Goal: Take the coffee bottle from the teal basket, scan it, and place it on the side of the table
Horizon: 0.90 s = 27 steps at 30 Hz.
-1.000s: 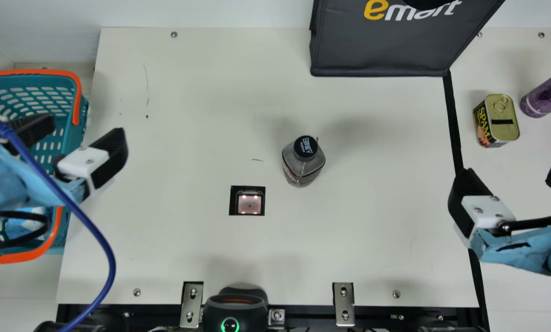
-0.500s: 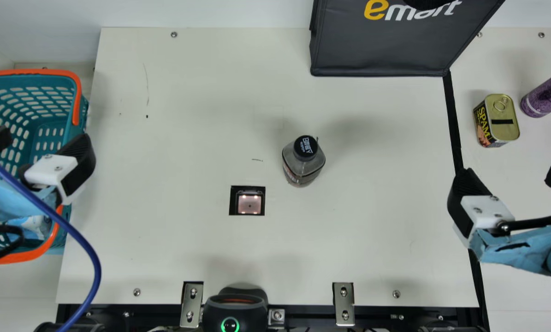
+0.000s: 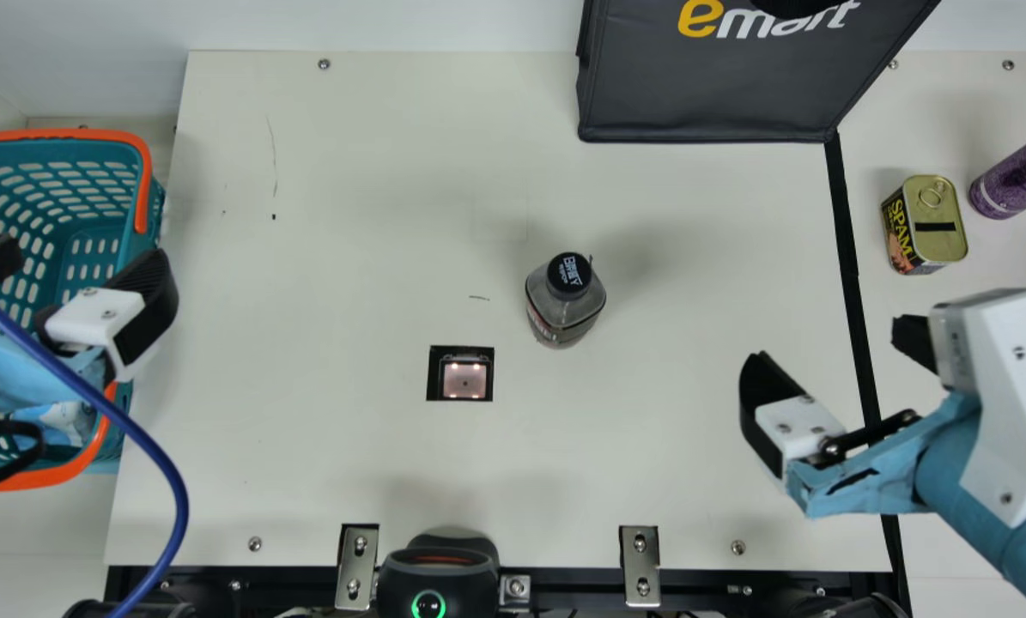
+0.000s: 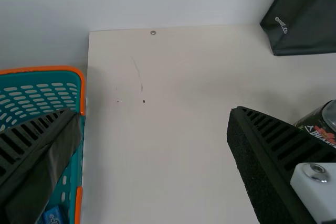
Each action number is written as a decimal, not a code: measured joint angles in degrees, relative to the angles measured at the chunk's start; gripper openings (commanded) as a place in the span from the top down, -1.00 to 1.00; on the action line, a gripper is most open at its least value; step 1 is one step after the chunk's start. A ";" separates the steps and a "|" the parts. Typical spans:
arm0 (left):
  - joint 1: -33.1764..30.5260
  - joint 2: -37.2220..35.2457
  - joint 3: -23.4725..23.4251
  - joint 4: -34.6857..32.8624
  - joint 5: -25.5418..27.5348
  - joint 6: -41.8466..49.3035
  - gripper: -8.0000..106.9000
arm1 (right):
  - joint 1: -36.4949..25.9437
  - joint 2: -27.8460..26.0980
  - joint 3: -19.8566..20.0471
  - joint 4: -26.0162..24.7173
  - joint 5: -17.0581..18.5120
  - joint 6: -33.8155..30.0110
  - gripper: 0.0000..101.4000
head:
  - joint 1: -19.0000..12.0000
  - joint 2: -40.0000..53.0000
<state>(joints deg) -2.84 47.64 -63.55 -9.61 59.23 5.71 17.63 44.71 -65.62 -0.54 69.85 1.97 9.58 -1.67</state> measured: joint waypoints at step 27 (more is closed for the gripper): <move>0.00 0.00 0.00 0.00 0.00 0.00 -0.71 | 0.18 18.60 -1.93 12.66 -7.65 -14.45 -0.87 | 0.00 0.09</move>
<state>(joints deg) -2.84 47.64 -63.55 -9.61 59.23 5.71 17.81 63.31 -67.56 12.12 62.21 -12.48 9.58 -1.58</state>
